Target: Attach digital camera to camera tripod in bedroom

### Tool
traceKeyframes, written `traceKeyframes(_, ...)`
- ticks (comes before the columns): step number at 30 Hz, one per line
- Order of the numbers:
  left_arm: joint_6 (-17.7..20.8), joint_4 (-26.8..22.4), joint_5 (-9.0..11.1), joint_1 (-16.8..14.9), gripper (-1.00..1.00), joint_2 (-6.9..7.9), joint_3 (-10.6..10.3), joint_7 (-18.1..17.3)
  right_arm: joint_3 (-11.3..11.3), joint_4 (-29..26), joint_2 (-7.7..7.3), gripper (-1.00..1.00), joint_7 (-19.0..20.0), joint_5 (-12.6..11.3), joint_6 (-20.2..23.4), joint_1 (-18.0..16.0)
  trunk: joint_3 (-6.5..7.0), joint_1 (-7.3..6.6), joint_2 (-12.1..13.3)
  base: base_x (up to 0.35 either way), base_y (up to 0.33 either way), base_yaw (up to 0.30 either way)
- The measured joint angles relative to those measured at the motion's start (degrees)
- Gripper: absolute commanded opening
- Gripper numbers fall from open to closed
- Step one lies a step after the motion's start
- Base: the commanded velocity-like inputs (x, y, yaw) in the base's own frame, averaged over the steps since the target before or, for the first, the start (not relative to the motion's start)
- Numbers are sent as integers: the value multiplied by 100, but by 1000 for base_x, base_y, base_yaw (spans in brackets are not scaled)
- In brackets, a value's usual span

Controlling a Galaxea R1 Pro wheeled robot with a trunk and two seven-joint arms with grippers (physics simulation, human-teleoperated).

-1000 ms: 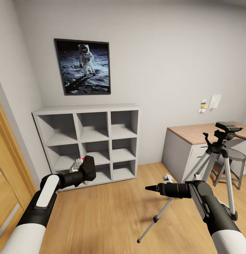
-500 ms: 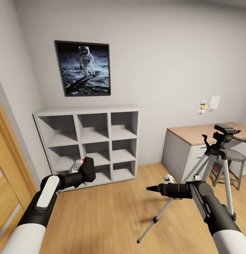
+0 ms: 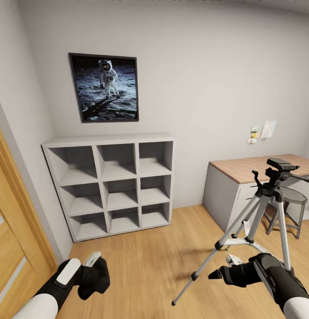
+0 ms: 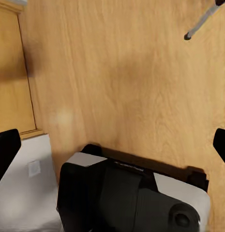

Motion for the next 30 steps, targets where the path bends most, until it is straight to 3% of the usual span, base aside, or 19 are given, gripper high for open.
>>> traceKeyframes(2, -190, 285, -181, -2, -100, -13, -36, -3, 0, 230, -17, 100, -53, 281, -106, 0, 41, -44, 80, 0, 0, -188)
traceKeyframes(4, -325, 606, -495, 0, -100, -59, -68, -14, -2, 377, -36, 100, -87, 541, -157, 1, 83, -88, 161, 0, 0, -239)
traceKeyframes(7, -401, 913, -704, -3, -100, -135, -74, -90, 0, 438, -56, 100, -96, 653, -176, 1, 148, -154, 281, 0, 0, -262)
traceKeyframes(10, -525, 1184, -835, -4, -100, -290, -92, -463, 3, 471, -60, 100, -103, 719, -187, 1, 178, -177, 323, 0, 0, -276)
traceKeyframes(15, -568, 1251, -869, -4, -100, -348, -100, -739, 1, 479, -62, 100, -110, 741, -187, 1, 195, -177, 323, 0, 0, -279)
traceKeyframes(30, -603, 1498, -780, -4, -100, -327, -90, -807, 6, 480, -16, 100, -151, 741, -198, 1, 244, -177, 323, 0, 0, -280)
